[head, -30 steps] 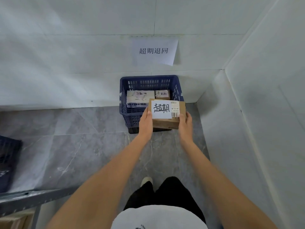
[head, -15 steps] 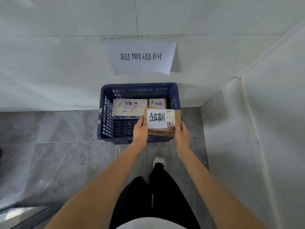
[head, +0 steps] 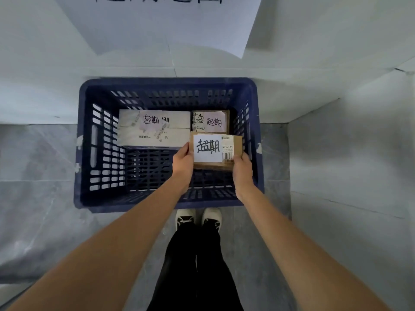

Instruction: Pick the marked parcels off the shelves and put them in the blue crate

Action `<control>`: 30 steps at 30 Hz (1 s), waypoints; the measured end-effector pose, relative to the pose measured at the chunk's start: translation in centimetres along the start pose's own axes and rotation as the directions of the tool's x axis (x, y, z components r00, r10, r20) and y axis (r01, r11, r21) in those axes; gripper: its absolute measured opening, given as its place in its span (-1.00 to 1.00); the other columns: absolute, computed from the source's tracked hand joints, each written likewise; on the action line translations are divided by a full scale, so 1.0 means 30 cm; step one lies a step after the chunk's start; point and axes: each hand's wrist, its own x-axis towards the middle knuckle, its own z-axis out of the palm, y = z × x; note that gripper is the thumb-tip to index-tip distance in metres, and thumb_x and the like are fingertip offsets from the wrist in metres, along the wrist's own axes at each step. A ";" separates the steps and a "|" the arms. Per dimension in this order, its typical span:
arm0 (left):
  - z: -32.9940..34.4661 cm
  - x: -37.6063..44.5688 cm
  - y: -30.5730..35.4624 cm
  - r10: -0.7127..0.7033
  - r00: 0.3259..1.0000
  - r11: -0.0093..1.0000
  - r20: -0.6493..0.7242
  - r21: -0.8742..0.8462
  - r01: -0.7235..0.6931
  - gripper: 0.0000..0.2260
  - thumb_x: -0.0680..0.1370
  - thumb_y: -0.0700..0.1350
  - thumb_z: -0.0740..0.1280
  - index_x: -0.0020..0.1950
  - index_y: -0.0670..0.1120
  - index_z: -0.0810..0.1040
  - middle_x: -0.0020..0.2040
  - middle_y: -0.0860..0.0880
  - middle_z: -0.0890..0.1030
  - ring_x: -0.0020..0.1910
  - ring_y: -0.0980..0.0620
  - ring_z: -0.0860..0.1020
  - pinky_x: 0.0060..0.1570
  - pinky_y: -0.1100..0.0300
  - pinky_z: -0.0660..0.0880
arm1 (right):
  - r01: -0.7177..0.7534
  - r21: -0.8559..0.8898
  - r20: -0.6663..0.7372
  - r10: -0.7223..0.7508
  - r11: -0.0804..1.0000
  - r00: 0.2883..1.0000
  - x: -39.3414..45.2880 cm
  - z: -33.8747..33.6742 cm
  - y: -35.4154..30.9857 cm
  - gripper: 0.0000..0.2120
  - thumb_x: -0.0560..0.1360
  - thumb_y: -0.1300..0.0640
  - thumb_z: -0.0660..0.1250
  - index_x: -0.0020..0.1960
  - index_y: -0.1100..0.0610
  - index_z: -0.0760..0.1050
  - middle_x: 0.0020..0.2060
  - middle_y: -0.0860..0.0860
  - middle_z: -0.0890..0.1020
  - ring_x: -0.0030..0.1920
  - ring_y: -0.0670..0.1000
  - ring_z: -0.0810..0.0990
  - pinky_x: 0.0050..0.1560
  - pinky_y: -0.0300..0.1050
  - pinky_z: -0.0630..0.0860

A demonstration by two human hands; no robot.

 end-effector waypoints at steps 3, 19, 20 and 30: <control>0.026 0.115 -0.059 -0.033 0.999 0.999 0.003 -0.014 0.033 -0.70 0.67 -0.16 0.14 0.36 -0.03 0.52 0.25 0.02 0.60 0.19 0.07 0.52 0.23 0.25 0.37 | -0.081 0.076 -0.016 0.082 0.994 0.996 0.112 0.049 0.041 -0.67 0.65 0.21 0.05 0.36 0.11 0.41 0.25 0.08 0.56 0.17 0.05 0.51 0.21 -0.07 0.43; 0.087 0.356 -0.217 0.020 0.994 0.999 -0.106 -0.037 -0.024 -0.67 0.66 -0.26 0.15 0.42 -0.12 0.39 0.31 -0.06 0.52 0.12 0.10 0.48 -0.16 0.53 0.46 | -0.170 0.011 -0.057 0.170 0.985 0.984 0.387 0.129 0.163 -0.66 0.64 0.21 0.01 0.30 0.15 0.45 0.20 0.14 0.60 0.18 0.15 0.57 0.26 0.13 0.51; 0.090 0.359 -0.217 0.017 0.993 0.999 -0.120 -0.038 -0.022 -0.67 0.65 -0.28 0.15 0.42 -0.10 0.38 0.30 -0.07 0.53 0.12 0.06 0.50 -0.12 0.48 0.48 | -0.170 -0.017 -0.059 0.168 0.985 0.984 0.389 0.130 0.159 -0.65 0.64 0.23 -0.01 0.33 0.15 0.43 0.23 0.14 0.58 0.20 0.16 0.56 0.27 0.13 0.50; -0.101 0.041 0.033 0.132 0.986 0.824 -0.102 0.564 -0.052 -0.58 0.66 0.03 0.07 0.51 -0.05 0.29 0.29 -0.15 0.54 0.16 -0.20 0.55 0.06 -0.04 0.55 | 0.241 -0.371 0.049 -0.240 0.897 0.970 0.033 0.123 -0.083 -0.58 0.69 0.06 0.04 0.49 0.21 0.26 0.38 0.16 0.43 0.31 0.08 0.43 0.29 -0.16 0.31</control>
